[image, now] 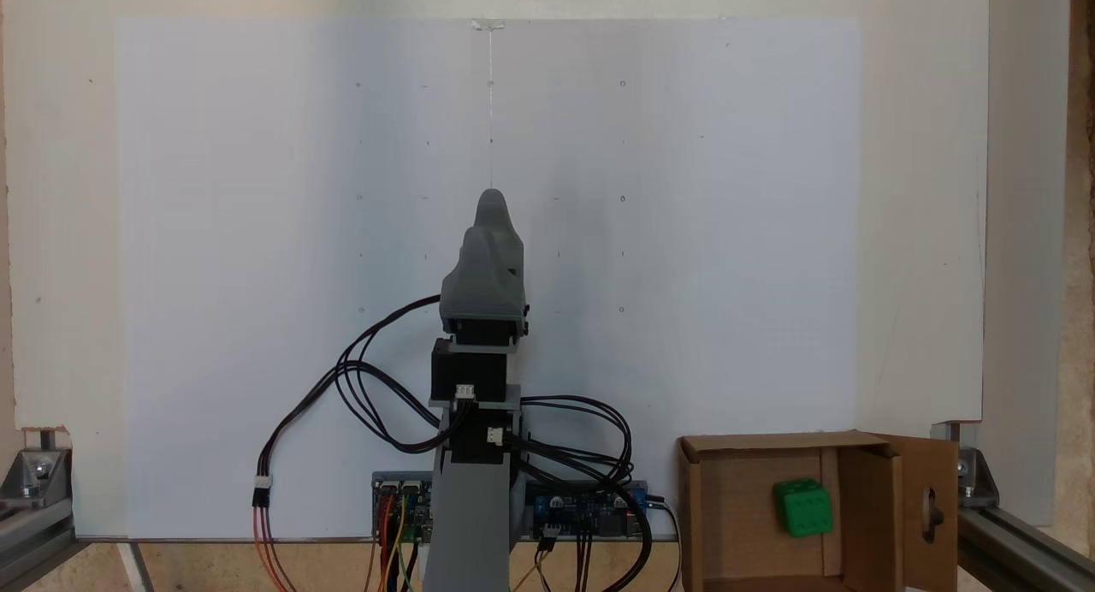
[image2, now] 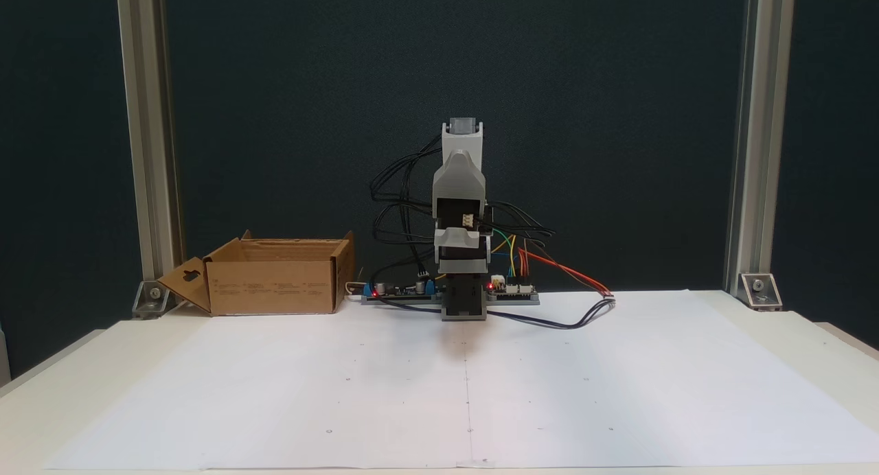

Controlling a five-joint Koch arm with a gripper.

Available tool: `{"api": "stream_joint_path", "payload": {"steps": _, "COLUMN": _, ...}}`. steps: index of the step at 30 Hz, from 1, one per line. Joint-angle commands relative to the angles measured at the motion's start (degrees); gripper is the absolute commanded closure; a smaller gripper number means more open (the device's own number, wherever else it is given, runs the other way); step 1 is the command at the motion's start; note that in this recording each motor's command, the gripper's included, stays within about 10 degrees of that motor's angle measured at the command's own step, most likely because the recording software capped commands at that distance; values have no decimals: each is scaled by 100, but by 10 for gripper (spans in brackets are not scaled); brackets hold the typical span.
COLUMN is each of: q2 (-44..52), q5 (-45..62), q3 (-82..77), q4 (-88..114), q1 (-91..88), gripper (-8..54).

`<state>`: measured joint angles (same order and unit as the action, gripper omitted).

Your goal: Grasp a green dice and put it in the bin.

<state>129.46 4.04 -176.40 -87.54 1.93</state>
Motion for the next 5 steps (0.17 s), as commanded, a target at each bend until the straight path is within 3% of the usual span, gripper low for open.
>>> {"api": "stream_joint_path", "payload": {"steps": 1, "q2": 606, "q5": 123, "q3": -290, "q4": -272, "q1": -44, "gripper": 11}}
{"api": "stream_joint_path", "payload": {"steps": 5, "q2": 606, "q5": 123, "q3": -290, "q4": -272, "q1": -44, "gripper": 11}}
